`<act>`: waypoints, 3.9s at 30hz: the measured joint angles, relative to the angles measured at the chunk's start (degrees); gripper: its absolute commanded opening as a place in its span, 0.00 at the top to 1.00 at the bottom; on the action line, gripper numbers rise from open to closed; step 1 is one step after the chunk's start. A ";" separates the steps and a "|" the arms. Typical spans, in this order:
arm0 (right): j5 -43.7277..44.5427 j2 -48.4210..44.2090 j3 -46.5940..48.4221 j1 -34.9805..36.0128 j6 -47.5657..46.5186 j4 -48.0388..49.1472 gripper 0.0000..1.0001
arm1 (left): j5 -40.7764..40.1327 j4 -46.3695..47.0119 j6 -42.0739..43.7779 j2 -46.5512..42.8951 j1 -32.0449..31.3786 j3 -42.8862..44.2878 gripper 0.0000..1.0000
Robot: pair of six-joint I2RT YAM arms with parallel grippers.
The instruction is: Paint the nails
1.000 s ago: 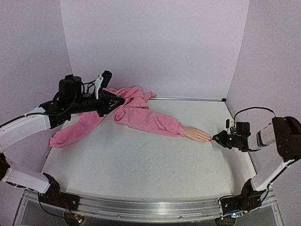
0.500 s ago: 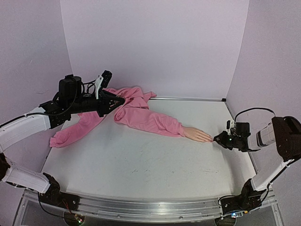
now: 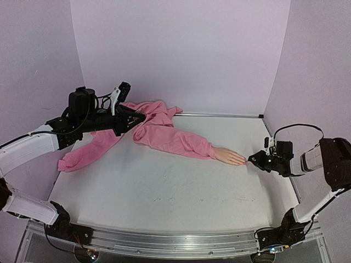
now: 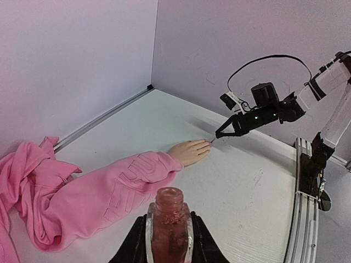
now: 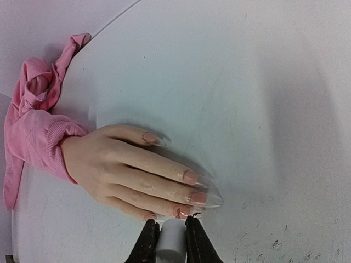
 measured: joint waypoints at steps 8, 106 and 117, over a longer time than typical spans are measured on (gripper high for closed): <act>-1.33 2.27 0.02 0.00 -0.17 0.50 1.00 | 0.02 0.00 0.02 0.00 0.00 0.00 1.00; 0.79 2.25 -1.07 0.00 0.90 1.57 1.00 | 0.96 0.00 0.00 0.00 0.04 0.00 1.00; 2.84 -0.79 -1.70 0.00 1.38 0.70 1.00 | 1.14 0.00 0.00 0.00 0.04 0.00 1.00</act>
